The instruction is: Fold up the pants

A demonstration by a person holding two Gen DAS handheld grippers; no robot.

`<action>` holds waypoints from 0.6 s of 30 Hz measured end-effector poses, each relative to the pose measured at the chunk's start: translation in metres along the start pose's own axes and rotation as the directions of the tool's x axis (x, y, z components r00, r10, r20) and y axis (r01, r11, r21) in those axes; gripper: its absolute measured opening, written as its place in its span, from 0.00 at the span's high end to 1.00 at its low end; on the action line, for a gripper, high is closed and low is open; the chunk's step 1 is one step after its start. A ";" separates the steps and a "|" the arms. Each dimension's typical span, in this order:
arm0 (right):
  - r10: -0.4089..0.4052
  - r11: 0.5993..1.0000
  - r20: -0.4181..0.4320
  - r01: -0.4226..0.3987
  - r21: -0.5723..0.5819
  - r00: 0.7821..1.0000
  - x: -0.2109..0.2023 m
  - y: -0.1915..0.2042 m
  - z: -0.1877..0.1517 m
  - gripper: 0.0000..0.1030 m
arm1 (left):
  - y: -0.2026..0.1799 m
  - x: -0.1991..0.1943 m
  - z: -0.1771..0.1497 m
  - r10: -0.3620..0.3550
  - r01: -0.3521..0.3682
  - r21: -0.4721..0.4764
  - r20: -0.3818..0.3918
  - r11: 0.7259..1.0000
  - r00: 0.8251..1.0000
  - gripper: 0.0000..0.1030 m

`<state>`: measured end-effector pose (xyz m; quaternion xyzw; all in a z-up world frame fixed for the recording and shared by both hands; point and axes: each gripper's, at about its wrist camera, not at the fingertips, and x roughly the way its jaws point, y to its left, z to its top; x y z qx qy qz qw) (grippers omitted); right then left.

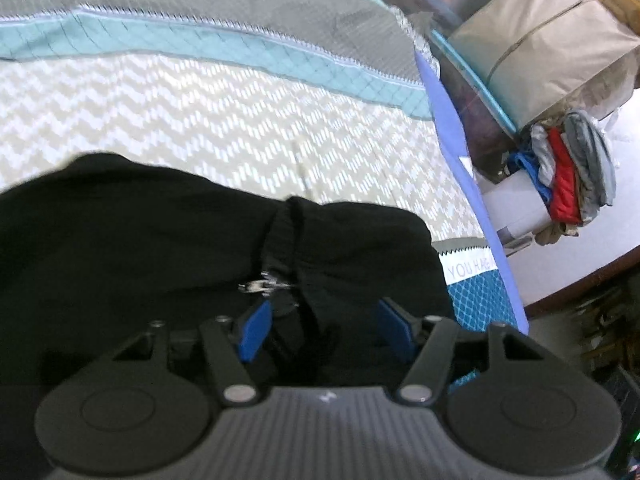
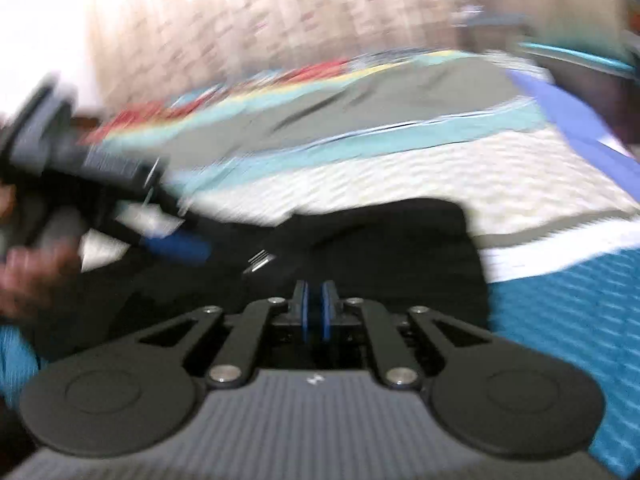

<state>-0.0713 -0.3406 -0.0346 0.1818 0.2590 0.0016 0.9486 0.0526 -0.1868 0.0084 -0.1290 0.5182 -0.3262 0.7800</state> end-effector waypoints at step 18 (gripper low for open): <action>-0.098 0.994 -0.039 0.100 0.051 0.994 0.015 -0.007 -0.021 0.74 | 0.041 -0.098 -0.042 0.097 -0.100 0.032 0.096 0.994 0.991 0.39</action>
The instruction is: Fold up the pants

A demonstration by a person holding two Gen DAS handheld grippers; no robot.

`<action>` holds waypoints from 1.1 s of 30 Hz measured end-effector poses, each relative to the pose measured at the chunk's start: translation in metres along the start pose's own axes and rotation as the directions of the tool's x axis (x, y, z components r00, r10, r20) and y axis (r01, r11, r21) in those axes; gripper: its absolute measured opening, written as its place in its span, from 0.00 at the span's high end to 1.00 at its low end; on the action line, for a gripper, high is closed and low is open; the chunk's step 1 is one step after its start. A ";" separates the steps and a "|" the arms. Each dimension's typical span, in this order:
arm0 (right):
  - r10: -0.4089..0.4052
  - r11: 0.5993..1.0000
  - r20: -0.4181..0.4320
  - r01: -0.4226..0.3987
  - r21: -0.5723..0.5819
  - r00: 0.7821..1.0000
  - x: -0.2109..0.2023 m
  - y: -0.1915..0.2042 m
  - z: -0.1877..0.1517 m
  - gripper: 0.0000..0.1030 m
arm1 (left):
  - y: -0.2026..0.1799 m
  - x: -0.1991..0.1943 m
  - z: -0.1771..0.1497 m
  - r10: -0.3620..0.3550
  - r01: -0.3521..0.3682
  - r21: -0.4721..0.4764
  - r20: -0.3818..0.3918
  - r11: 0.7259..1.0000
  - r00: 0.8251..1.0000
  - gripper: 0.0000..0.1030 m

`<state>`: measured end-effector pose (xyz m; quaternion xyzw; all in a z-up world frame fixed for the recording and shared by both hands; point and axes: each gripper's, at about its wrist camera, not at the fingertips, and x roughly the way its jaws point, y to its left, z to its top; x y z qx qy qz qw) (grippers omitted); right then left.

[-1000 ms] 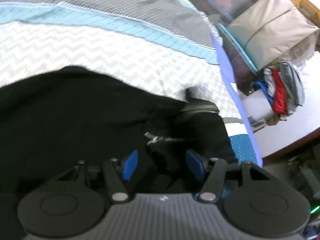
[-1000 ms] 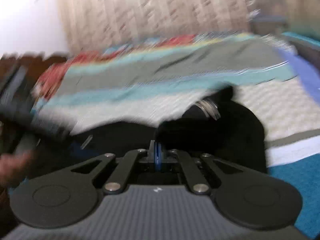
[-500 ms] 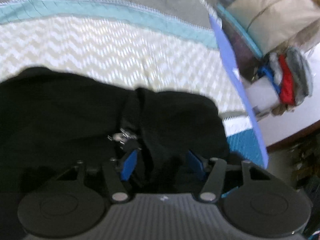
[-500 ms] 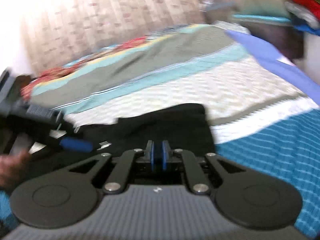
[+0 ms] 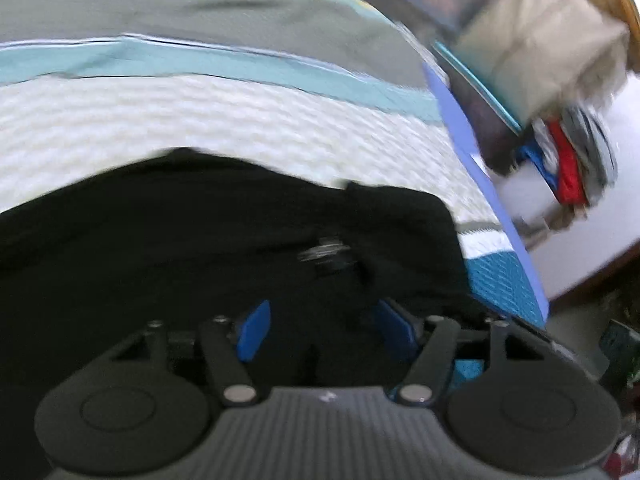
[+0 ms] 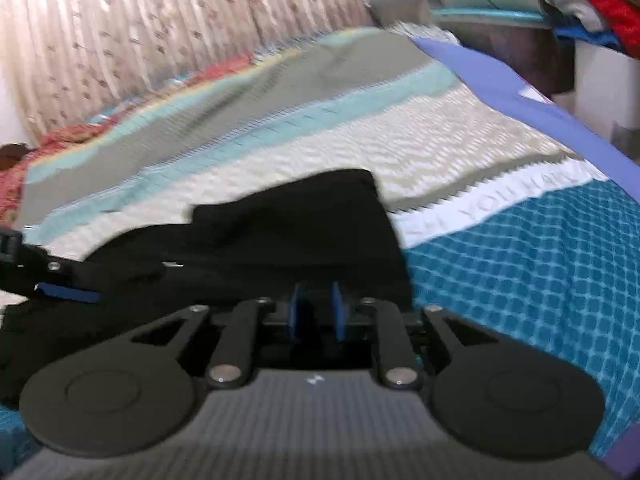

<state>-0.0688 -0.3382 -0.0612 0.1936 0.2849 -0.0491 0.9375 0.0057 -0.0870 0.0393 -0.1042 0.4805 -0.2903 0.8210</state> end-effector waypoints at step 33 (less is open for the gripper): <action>0.354 0.894 -0.506 -0.444 -0.065 0.787 0.152 0.308 -0.063 0.74 | 0.256 -0.130 -0.126 0.184 0.050 -0.587 0.332 0.808 0.925 0.81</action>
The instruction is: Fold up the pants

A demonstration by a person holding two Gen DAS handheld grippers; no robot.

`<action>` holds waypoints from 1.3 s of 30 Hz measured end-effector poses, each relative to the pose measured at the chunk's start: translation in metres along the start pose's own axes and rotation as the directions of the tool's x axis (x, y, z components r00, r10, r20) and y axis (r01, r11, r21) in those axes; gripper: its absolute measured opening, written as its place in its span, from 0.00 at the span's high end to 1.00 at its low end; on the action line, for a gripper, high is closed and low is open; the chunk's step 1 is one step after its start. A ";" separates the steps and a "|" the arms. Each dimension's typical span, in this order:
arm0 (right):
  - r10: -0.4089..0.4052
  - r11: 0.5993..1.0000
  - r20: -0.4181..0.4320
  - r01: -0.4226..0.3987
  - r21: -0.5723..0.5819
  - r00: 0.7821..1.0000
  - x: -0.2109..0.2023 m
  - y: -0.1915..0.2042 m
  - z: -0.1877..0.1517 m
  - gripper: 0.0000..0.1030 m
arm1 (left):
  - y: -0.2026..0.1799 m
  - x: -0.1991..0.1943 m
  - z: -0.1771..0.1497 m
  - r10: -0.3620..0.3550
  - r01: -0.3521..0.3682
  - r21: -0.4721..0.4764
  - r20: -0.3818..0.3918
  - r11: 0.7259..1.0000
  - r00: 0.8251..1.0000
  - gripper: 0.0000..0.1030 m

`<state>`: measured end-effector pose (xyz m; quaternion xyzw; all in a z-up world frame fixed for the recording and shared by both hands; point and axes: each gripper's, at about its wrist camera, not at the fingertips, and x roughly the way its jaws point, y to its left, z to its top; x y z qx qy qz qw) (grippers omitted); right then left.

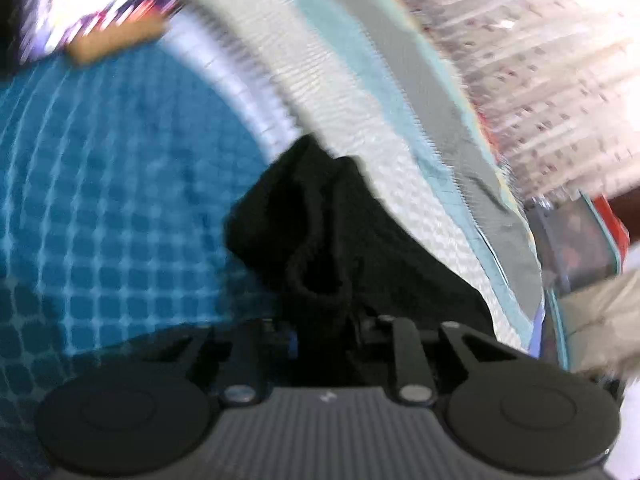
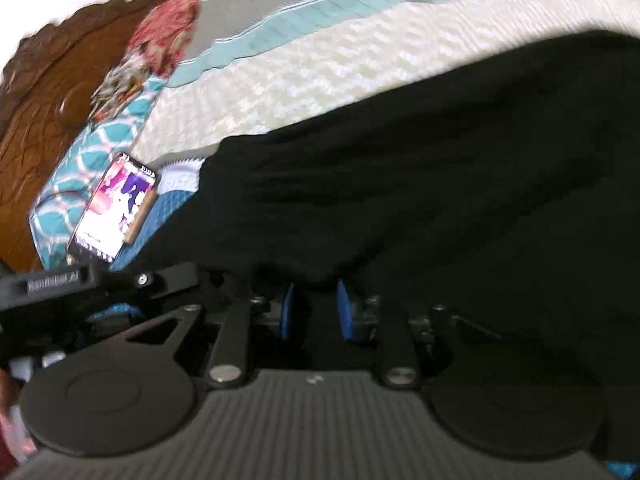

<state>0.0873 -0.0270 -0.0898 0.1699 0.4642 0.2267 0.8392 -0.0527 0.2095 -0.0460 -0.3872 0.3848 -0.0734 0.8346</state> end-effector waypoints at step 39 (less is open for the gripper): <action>-0.028 0.962 0.288 -0.052 0.268 0.957 -0.133 -0.122 -0.001 0.77 | -0.146 0.011 -0.061 -0.003 0.055 0.466 -0.111 0.883 0.994 0.54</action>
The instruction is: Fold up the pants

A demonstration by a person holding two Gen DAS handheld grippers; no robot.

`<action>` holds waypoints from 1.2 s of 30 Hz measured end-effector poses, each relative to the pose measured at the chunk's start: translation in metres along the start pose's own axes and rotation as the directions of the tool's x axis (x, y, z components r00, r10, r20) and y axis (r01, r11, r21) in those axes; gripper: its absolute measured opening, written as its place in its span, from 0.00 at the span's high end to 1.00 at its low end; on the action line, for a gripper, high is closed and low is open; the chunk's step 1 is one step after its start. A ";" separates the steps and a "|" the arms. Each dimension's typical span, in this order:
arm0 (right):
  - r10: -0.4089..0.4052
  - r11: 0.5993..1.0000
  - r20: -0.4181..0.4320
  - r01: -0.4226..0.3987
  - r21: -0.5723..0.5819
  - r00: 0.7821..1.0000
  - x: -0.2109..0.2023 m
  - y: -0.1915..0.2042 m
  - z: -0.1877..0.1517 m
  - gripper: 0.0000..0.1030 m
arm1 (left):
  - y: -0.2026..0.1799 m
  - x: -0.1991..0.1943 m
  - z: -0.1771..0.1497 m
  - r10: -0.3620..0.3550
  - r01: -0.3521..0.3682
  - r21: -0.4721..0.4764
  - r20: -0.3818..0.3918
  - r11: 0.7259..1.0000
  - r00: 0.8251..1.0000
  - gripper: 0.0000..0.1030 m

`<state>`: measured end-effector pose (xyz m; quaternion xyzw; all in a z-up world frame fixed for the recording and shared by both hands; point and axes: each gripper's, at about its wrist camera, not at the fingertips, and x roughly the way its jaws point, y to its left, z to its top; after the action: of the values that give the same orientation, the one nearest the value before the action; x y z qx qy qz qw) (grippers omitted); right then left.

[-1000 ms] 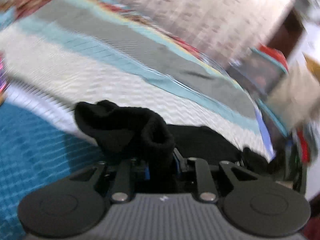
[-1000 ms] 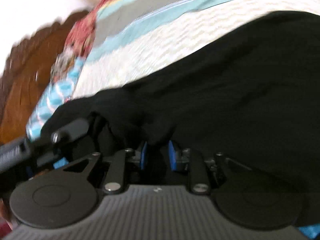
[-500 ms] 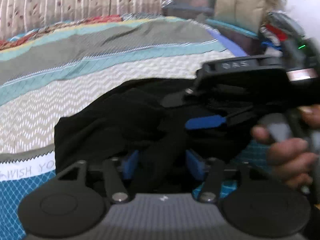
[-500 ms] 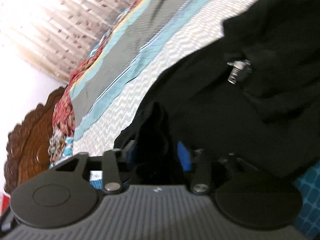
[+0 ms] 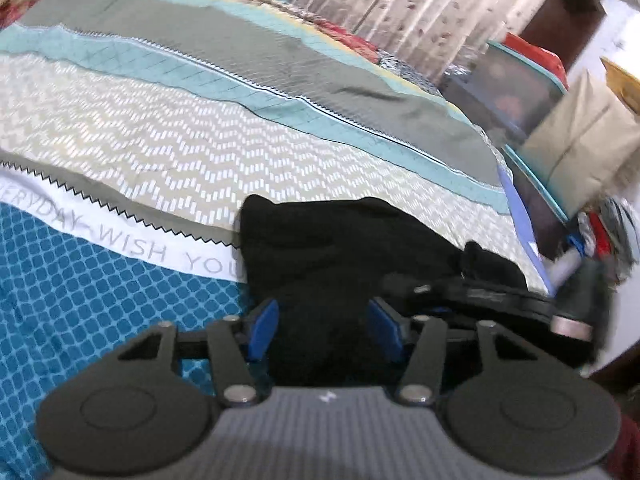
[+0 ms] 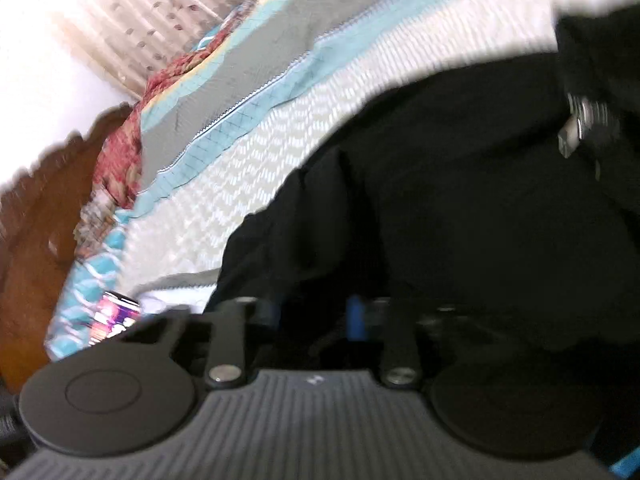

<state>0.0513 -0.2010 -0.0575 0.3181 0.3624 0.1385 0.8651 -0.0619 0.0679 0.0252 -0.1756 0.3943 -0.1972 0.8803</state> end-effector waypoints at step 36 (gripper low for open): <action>-0.453 0.862 0.350 0.301 0.409 0.820 -0.180 -0.213 0.010 0.33 | -0.112 0.055 0.045 0.039 0.004 0.283 -0.144 0.959 0.989 0.42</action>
<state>-0.0647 -0.4521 -0.0941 0.4037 0.2347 -0.1762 0.8666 -0.0176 -0.0485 0.0711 -0.0294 0.4279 -0.2561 0.8663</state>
